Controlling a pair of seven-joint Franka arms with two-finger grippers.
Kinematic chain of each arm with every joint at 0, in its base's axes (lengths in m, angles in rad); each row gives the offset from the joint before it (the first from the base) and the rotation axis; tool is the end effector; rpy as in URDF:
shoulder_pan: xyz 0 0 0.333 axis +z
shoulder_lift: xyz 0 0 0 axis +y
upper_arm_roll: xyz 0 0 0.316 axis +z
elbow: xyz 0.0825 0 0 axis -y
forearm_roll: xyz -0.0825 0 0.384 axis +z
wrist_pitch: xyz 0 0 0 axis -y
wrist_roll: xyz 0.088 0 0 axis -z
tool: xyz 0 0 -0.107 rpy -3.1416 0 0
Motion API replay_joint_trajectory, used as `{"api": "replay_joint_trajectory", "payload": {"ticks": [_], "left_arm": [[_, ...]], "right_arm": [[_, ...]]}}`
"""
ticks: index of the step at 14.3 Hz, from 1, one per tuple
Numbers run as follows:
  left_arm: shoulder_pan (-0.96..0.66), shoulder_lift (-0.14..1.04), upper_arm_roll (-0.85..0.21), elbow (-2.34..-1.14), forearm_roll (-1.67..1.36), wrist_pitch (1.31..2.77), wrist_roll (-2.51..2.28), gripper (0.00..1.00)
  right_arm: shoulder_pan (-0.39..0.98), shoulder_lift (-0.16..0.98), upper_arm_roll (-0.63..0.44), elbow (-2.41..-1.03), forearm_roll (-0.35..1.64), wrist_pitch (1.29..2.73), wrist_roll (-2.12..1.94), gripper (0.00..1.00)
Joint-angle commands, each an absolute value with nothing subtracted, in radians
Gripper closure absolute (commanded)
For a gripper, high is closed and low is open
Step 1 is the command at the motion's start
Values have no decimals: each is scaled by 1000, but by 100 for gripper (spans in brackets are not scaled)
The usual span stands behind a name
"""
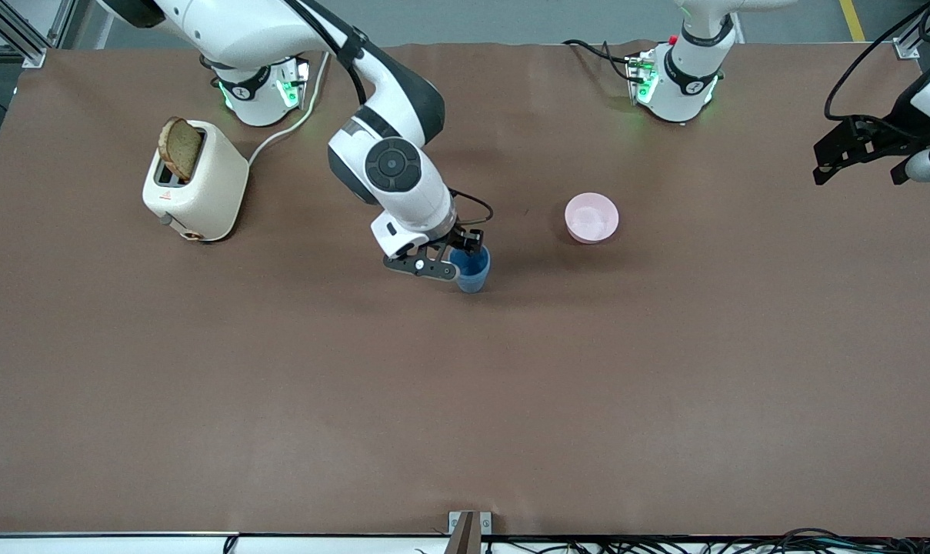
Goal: Stack blue cups with both arms
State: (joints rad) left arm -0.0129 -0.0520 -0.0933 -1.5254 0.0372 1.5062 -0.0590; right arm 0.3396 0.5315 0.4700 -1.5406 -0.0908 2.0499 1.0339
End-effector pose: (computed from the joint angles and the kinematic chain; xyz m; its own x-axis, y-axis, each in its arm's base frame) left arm 0.5289 -0.0537 0.6682 0.9984 -0.0448 0.0350 -0.0434 -0.9983 -0.0399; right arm 0.5154 0.4622 0.3741 0.9658 -0.2344 -0.1110 -0.2459 -0.9635 -0.1053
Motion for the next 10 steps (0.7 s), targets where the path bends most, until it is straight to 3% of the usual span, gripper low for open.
{"api": "replay_joint_trajectory", "payload": {"ticks": [1,5,10], "left_arm": [[-12,-58,-94,-1526,21,1506,-49,0],[-12,-57,-94,-1528,21,1506,-48,0],[-12,-57,-95,-1528,21,1506,-48,0]], "right_arm": [[237,337,480,-1566,-193,1898,1045,0],[51,166,473,-1565,-227,1838,994,0],[60,46,123,-1568,-175,1677,444,0]]}}
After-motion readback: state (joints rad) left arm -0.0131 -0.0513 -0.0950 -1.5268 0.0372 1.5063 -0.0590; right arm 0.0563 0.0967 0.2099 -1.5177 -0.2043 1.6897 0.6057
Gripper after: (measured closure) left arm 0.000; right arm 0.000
